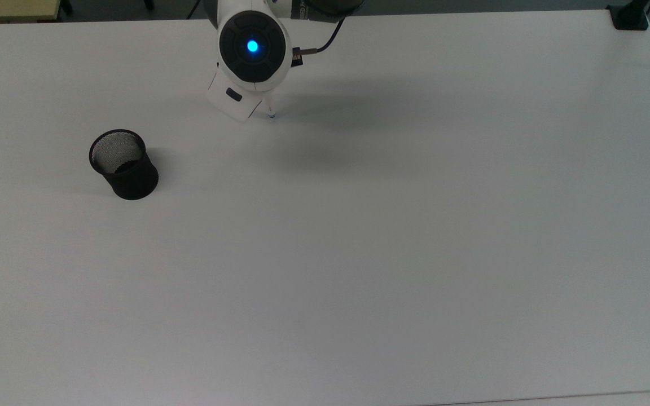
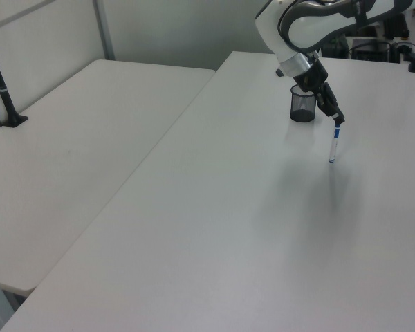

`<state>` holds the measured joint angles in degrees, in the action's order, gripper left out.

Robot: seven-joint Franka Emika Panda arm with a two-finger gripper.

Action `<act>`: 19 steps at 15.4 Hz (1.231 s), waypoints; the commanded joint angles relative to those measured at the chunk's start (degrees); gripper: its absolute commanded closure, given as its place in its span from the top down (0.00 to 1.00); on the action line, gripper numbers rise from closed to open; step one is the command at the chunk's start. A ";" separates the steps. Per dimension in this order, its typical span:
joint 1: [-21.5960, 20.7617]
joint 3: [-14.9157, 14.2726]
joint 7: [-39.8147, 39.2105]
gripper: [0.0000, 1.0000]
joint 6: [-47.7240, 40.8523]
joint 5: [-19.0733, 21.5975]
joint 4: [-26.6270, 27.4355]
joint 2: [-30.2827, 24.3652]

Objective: Remove the marker
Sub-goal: 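Carry the marker away from the cup and lower it toward the table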

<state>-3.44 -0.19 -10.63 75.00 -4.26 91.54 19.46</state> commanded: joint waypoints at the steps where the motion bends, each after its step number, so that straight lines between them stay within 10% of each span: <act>1: -0.78 -0.60 1.14 0.09 0.41 0.40 -1.10 0.85; 19: -1.57 -0.69 12.92 0.09 11.74 1.19 -1.01 4.45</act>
<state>-4.70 -0.21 0.59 81.75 -4.10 90.01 21.07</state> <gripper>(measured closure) 0.819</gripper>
